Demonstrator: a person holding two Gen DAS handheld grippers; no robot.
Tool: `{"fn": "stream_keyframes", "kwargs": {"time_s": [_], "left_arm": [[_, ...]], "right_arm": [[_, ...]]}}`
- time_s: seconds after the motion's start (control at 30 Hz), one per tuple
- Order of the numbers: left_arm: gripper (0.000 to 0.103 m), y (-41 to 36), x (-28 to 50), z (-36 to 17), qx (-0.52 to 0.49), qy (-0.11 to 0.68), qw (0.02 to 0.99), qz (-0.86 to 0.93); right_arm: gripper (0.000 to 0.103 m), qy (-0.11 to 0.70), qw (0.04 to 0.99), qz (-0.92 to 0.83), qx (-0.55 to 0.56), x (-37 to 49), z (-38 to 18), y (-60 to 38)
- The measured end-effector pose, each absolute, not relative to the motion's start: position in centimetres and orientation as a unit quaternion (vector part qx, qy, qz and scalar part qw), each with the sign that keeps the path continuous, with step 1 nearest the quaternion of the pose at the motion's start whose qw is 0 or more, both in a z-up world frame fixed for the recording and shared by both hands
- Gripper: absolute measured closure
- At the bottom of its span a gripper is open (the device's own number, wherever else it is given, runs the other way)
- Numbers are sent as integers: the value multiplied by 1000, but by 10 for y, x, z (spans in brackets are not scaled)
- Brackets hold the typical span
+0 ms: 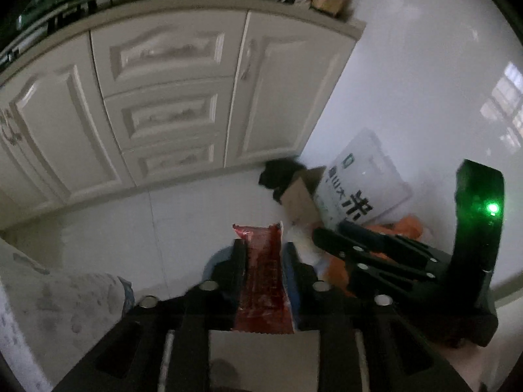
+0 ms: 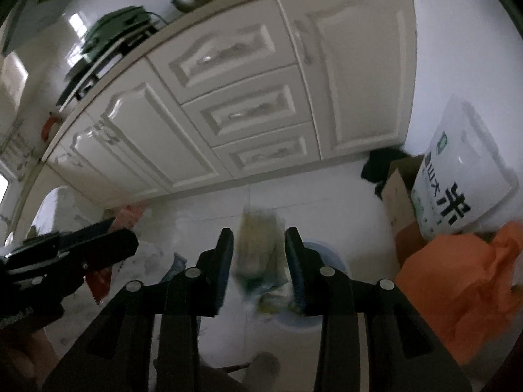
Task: Collect trash
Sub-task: 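Carry both items to the blue bin and open both tools over it, then return both tools to the table above the trash pile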
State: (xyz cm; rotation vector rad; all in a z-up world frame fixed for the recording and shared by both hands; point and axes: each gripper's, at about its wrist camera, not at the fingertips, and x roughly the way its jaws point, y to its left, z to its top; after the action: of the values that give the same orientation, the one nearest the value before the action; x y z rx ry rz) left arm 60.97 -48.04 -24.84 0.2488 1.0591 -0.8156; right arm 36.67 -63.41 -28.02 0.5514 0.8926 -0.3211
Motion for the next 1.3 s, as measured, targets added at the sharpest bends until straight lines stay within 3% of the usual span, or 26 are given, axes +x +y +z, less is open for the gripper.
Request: {"fn": "stream_keyframes", "kwargs": {"time_s": [0.03,0.1,0.13,0.2,0.3,0.57,1.3], "left_arm": [[52,-486,614,-251,115,492,778,-373],[17,-497,621,-255,112,490,784,-365],[13,-499,622,-254,115,485,789,-358],[6,-496,617,-254,121,479,795,-352],[3,-499,614,-248,129,471,802,-344],[1,-461,568,-220,124,431,828,-335],[1,-178,392,-88,52,276,906,-315]], "right_arm": [[50,425,852,-155,264,367,-282,-636],[40,426,850,-156,270,363,-287,-639],[37,426,849,-159,271,360,-288,-640],[19,424,848,-168,270,353,-288,-641],[0,417,848,-181,273,344,-287,-642],[0,410,850,-199,264,326,-266,-626],[0,334,909,-154,195,310,-138,-487]]}}
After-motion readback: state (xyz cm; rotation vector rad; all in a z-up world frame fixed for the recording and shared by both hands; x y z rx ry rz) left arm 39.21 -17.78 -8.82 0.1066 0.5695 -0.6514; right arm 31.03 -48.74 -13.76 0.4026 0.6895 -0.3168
